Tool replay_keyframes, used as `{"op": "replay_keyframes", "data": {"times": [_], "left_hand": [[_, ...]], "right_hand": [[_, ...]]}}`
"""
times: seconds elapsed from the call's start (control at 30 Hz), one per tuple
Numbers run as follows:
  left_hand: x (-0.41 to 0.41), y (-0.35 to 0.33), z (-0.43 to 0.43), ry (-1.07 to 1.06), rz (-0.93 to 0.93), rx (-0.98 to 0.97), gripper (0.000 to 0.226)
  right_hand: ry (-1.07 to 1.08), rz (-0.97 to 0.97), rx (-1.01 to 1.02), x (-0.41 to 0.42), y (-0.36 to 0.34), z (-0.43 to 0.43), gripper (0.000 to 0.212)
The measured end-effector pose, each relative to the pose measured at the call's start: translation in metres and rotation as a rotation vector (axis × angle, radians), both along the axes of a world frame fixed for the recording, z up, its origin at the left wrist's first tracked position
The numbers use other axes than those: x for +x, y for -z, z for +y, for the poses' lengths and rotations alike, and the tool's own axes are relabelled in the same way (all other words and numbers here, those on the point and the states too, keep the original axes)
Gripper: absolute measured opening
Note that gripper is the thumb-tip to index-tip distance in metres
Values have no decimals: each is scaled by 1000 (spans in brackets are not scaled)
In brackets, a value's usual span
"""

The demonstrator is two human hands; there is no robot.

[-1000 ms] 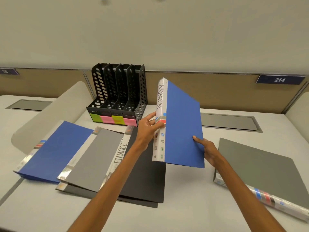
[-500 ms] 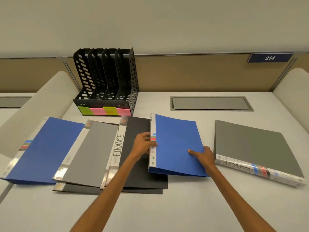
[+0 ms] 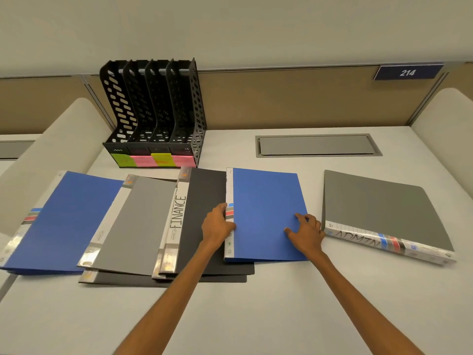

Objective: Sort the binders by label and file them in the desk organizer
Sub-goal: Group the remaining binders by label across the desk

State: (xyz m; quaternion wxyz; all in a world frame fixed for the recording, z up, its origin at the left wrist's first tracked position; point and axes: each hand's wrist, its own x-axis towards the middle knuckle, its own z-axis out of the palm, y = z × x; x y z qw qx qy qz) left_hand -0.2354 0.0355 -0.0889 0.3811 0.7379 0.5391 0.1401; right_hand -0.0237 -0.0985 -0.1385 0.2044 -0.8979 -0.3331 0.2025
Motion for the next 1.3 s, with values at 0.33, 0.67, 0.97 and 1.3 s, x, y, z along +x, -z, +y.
{"op": "replay_keyframes", "data": {"times": [0.33,0.67,0.97,1.3], "left_hand": [[53,-19,-27,37,1,267,24],[137,1,-84,208,-23,81,19],[198,26,-122,306,29,-9,54],[222,30,-141,250,-44,14,57]], "right_hand": [[102,63,497,30,-24,-27,26],[337,-125,615,130,-45,-101,18],[550,-187,211,205,-30,-182,47],[575,138,152,223,-22,-204,73]]}}
